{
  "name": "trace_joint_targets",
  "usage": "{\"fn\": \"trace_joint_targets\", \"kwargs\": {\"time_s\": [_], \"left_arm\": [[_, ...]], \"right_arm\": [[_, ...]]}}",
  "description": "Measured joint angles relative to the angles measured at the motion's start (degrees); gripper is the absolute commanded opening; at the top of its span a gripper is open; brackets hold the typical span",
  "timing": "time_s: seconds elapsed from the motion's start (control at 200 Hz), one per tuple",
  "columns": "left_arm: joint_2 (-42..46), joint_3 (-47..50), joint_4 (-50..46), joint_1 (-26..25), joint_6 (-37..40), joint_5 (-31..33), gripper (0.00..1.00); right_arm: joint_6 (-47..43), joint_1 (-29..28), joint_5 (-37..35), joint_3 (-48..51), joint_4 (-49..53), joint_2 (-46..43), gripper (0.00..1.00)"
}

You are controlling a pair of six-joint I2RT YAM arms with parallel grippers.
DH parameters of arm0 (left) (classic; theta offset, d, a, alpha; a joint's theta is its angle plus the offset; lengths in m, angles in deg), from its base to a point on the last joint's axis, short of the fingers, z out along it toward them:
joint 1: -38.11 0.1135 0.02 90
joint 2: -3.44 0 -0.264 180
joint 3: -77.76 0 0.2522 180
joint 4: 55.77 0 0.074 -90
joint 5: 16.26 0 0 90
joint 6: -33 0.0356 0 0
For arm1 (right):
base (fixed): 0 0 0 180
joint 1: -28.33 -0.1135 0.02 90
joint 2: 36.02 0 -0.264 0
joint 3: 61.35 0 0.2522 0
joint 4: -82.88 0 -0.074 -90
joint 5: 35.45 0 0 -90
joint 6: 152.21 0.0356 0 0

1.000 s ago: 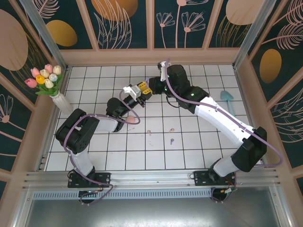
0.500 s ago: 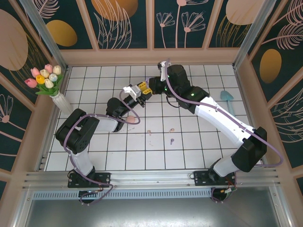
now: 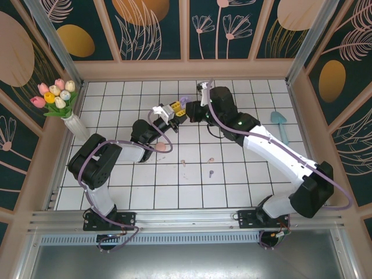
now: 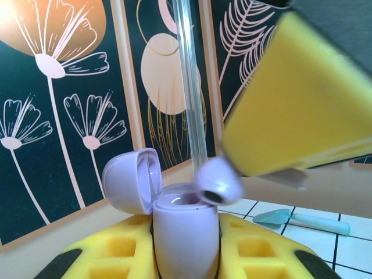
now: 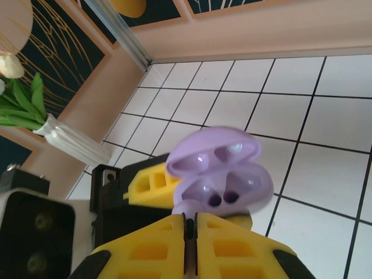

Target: Insert the wireless bluetooth earbuds into the charging case

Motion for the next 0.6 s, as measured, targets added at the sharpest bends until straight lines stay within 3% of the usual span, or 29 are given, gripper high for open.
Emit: {"fn": "trace_joint_targets", "kwargs": {"time_s": [0.35, 0.601], "left_arm": [[0.00, 4.66, 1.70, 0.00, -0.33, 2.38, 0.00], [1.46, 9.46, 1.99, 0.00, 0.74, 7.52, 0.00]], "right_arm": [[3.85, 0.15, 0.26, 9.49, -0.31, -7.19, 0.11], [7.23, 0.15, 0.22, 20.04, -2.36, -9.57, 0.11]]}}
